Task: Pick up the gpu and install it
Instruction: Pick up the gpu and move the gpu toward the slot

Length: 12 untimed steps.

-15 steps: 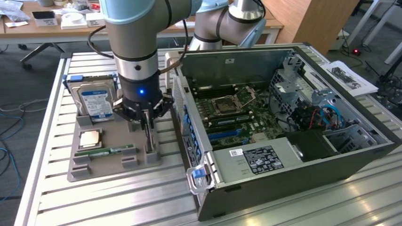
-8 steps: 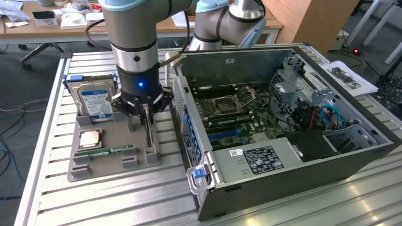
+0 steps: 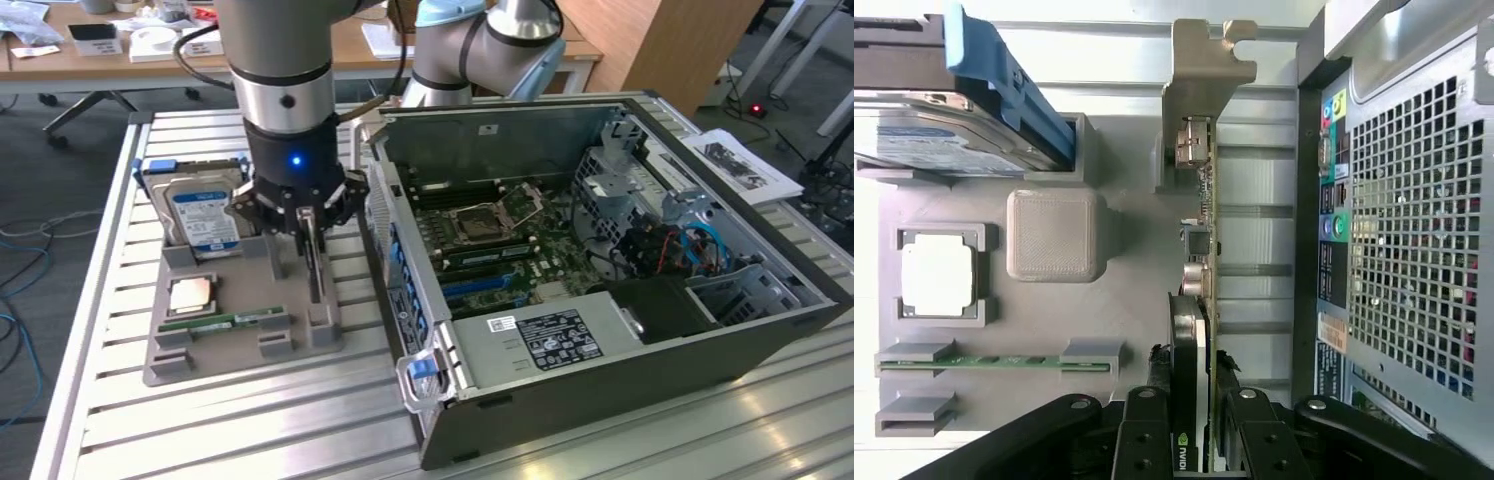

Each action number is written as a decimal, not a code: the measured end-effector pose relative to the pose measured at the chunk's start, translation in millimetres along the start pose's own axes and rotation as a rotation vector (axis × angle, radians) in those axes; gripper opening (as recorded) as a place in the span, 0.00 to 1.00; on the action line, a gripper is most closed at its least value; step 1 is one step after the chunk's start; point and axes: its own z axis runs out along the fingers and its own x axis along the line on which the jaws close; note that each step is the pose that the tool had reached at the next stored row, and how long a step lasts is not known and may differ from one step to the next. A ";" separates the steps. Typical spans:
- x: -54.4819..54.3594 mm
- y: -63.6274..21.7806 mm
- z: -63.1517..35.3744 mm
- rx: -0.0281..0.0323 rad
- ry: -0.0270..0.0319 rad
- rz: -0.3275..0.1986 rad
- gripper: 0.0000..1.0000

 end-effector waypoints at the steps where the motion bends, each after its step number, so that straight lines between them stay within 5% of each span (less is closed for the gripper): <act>1: -0.1 0.1 -2.4 0.0001 0.0000 0.000 0.27; 12: -0.6 1.1 -25.8 0.0000 0.0000 0.000 0.27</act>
